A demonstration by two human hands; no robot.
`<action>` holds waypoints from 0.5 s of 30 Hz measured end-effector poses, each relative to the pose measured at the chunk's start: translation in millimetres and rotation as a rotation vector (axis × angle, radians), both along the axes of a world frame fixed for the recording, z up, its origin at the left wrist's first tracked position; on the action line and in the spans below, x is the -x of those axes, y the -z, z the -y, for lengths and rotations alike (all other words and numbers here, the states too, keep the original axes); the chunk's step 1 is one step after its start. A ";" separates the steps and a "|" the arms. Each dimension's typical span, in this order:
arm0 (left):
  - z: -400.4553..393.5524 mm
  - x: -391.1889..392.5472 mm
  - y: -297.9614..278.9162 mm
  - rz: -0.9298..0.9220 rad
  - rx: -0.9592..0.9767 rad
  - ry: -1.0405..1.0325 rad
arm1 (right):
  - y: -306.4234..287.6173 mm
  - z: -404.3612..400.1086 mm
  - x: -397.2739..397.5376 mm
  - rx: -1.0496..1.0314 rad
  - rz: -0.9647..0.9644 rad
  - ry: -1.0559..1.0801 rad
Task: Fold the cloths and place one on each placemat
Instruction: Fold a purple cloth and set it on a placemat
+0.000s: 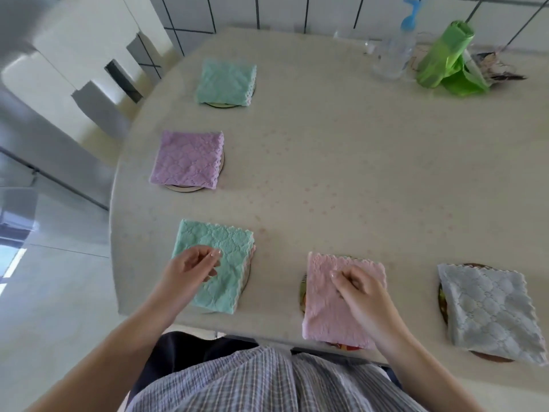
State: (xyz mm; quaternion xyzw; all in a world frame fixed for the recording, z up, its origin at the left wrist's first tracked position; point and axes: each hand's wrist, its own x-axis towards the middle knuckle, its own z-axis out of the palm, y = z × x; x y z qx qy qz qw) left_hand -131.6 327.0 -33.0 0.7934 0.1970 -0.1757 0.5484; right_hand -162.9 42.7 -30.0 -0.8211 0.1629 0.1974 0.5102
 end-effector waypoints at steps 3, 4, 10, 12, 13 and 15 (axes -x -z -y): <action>-58.8 -6.2 8.9 0.013 -0.124 -0.025 | 5.4 -58.8 -5.7 -0.030 -0.046 -0.101; -76.7 -7.2 13.6 0.013 -0.165 -0.012 | 9.5 -77.7 -6.2 -0.035 -0.059 -0.120; -120.1 -2.9 42.0 -0.045 -0.298 0.368 | 31.5 -151.7 -0.2 0.088 -0.127 -0.116; -120.3 -5.9 44.2 -0.001 -0.362 0.474 | 35.1 -158.9 6.9 0.136 -0.132 -0.044; -119.8 -8.0 45.1 0.017 -0.396 0.522 | 37.2 -160.8 10.2 0.149 -0.138 -0.017; -119.1 -10.6 48.0 0.034 -0.456 0.595 | 40.5 -164.5 15.7 0.171 -0.147 0.021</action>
